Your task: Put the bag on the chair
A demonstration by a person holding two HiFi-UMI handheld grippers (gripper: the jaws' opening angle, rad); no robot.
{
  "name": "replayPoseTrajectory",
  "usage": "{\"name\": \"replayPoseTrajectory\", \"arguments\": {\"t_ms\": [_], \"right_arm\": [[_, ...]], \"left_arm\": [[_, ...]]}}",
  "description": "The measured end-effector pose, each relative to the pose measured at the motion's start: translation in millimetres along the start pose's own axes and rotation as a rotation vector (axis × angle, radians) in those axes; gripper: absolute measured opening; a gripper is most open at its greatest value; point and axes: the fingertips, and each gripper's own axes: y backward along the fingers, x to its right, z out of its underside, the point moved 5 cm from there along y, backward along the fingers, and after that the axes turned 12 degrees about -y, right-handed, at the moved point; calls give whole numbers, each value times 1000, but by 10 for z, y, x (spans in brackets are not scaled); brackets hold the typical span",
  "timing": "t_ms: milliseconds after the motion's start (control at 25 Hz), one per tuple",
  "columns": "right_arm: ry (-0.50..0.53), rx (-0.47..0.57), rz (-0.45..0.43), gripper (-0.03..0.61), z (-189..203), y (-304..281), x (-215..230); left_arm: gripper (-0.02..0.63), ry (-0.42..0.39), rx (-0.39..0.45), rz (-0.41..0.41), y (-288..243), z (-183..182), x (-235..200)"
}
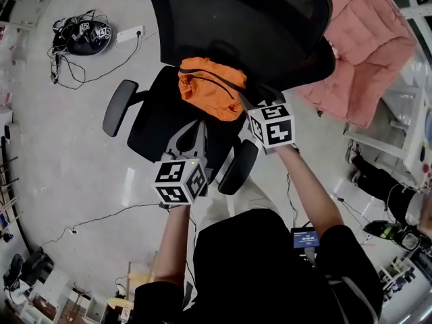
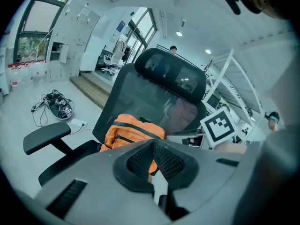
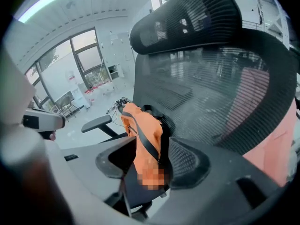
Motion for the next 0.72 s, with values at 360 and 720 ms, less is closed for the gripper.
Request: {"name": "replayPoseTrajectory", "arguments": {"t_ms": [360,720], "right_arm": [[7,97,-63,93,-79,548,-371],[52,182,-157,26,-38,1171,-951]], "left_arm": [[9,-61,62,-6,415,-127,258],[9,-107,186,-28,1090,-380,450]]}}
